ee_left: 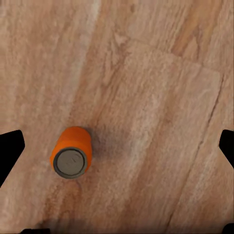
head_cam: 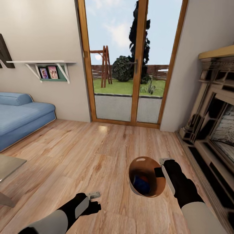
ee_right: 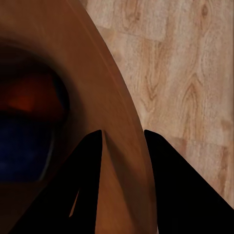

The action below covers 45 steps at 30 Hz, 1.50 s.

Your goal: Put the three can of soda from the living room inside the tash can in the kitchen.

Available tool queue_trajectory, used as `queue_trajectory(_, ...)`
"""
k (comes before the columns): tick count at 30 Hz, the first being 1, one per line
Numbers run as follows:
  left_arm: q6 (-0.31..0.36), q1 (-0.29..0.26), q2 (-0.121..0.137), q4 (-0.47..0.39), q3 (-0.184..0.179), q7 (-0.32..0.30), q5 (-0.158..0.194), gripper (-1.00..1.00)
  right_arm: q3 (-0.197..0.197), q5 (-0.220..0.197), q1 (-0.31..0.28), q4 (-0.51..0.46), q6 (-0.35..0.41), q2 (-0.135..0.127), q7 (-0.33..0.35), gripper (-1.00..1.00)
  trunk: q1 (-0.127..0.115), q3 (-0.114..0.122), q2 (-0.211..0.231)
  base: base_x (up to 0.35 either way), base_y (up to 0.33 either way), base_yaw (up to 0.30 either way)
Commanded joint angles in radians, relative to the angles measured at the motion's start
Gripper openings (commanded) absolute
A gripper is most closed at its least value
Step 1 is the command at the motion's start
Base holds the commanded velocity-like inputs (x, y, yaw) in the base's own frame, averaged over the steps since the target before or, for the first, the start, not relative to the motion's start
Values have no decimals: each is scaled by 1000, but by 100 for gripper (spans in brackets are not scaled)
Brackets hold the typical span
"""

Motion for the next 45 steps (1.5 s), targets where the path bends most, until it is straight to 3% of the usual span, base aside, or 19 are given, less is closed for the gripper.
queue_trajectory(1, 0, 0, 4, 5, 0, -9, 1, 100, 0, -18, -1, -1, 0, 1, 5, -100, 4, -3, -7, 0, 0, 0)
queue_trajectory(8, -28, 0, 20, 54, -1, -91, 0, 100, 1, -18, -1, -1, 0, 3, 5, -100, 31, -25, -56, 0, 0, 0)
queue_trajectory(14, -41, 0, 40, 68, -2, -111, 0, 100, 2, -18, -1, -1, 0, 4, 5, -100, 54, -44, -98, 0, 0, 0)
queue_trajectory(28, -55, 0, 47, 73, -2, -150, 0, 100, -1, -11, -2, -1, 0, 8, 5, -100, 107, -88, -196, 0, 0, 0)
queue_trajectory(31, -56, 0, 47, 73, -3, -152, -1, 100, -21, -11, -5, 0, 0, 9, 5, -100, 119, -97, -217, 0, 0, 0)
queue_trajectory(38, -60, 0, 46, 72, -4, -152, -5, 100, -130, -10, -27, 7, 0, 10, 4, -100, 119, -97, -217, 0, 0, 0)
queue_trajectory(45, -61, 0, 46, 72, -4, -151, -4, 100, -154, -9, -120, 74, 0, 19, 1, -100, 119, -97, -217, 0, 0, 0)
